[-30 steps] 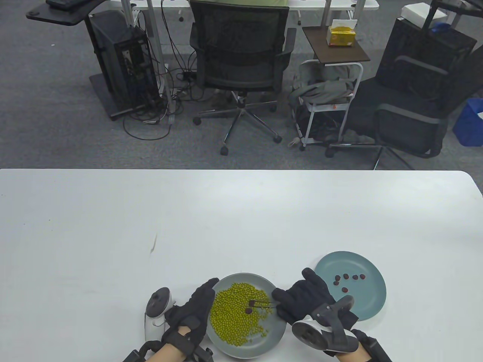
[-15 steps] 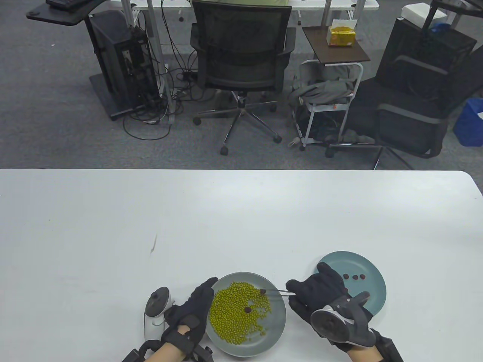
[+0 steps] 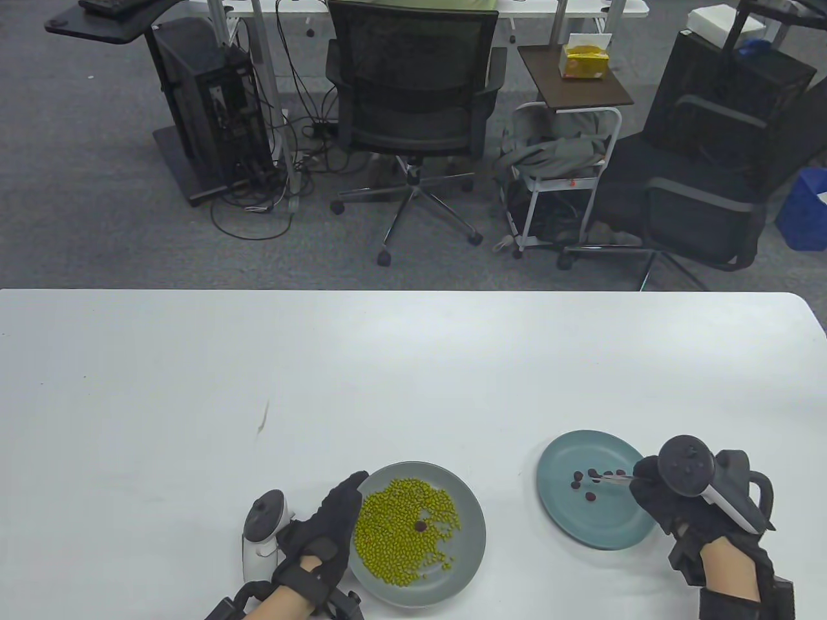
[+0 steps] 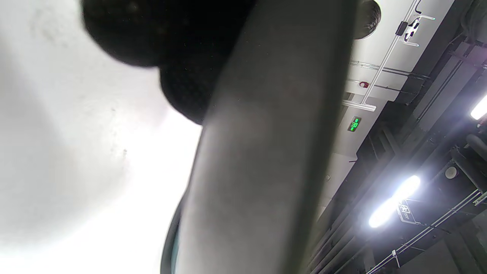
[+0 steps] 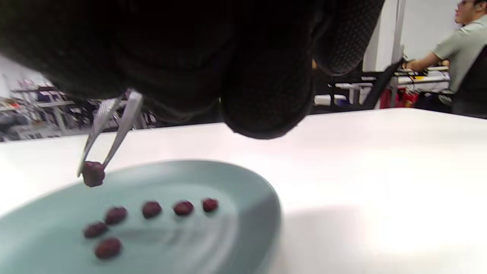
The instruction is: Pick cranberries with tweezers into plate
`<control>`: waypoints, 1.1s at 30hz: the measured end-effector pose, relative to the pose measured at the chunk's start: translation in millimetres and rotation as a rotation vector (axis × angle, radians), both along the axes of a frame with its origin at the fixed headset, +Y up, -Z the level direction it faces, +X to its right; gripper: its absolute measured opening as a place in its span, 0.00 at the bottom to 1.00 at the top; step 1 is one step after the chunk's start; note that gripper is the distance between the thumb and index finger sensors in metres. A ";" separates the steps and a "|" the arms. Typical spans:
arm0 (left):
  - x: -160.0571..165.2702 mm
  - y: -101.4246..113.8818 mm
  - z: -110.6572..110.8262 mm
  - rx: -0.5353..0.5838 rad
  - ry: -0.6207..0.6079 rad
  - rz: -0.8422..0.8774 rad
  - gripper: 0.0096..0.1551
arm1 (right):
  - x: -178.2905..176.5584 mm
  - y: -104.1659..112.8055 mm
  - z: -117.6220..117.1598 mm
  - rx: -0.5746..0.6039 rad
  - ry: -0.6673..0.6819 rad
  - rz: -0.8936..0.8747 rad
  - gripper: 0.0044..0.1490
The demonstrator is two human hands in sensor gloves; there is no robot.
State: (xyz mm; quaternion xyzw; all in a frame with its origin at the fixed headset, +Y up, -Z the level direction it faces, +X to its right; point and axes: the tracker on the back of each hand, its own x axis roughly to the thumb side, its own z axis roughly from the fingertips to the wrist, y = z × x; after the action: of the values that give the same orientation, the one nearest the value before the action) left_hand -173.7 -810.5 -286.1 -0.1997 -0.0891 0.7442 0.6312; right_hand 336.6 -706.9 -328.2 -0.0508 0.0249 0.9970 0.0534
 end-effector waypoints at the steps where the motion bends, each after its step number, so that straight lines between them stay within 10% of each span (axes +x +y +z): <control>1: -0.3 -0.2 -0.1 0.000 0.000 0.000 0.35 | 1.8 -2.7 -0.9 -0.013 -0.012 0.007 0.28; 9: -0.8 0.0 0.1 0.001 0.000 0.003 0.35 | 5.8 -17.7 -6.6 -0.133 -0.090 0.088 0.29; 19: -1.5 0.1 0.2 0.003 0.004 0.002 0.35 | 5.7 5.5 1.2 0.190 -0.106 -0.161 0.29; 33: -1.4 0.7 0.4 -0.008 0.003 0.021 0.35 | -49.7 4.4 5.7 0.342 0.047 -0.282 0.29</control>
State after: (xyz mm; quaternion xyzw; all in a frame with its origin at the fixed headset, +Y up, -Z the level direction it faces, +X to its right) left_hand -175.1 -809.8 -285.7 -0.2000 -0.0872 0.7514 0.6227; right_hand 286.9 -702.5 -322.5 -0.0136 -0.1365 0.9702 0.1996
